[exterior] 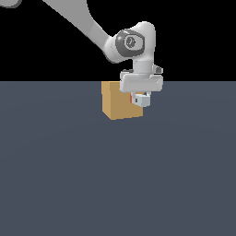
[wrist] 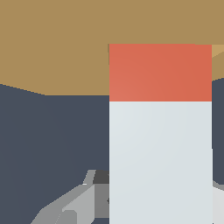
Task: Insert the peg into the horizontal hole in a box.
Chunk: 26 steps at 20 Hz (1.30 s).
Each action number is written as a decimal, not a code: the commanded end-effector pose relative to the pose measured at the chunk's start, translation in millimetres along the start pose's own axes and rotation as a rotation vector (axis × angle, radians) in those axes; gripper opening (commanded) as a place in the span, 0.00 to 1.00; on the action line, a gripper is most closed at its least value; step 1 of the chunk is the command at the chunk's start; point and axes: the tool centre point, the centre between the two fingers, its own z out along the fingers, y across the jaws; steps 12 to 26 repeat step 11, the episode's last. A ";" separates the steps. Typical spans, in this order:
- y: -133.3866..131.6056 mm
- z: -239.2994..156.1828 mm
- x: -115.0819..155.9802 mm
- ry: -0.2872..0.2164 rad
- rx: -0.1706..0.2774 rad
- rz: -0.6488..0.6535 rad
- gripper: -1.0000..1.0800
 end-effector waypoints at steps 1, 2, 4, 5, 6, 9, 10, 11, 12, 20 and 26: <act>0.9 -3.2 15.8 0.000 -0.005 0.002 0.00; 1.0 -3.2 20.1 0.000 -0.005 0.002 0.00; 1.2 -3.1 25.9 0.000 -0.005 0.002 0.00; 1.5 -3.1 27.2 0.000 -0.005 0.002 0.00; 1.6 -3.7 27.5 0.000 -0.006 0.002 0.00; 2.6 -3.7 23.0 0.000 -0.006 0.002 0.00; 2.8 -3.7 21.6 0.000 -0.006 0.002 0.00; 2.9 -3.7 21.1 0.000 -0.006 0.002 0.00; 2.9 -3.7 21.1 0.000 -0.006 0.002 0.00; 2.9 -3.7 21.1 0.000 -0.006 0.002 0.00; 2.9 -3.7 21.1 0.000 -0.006 0.002 0.00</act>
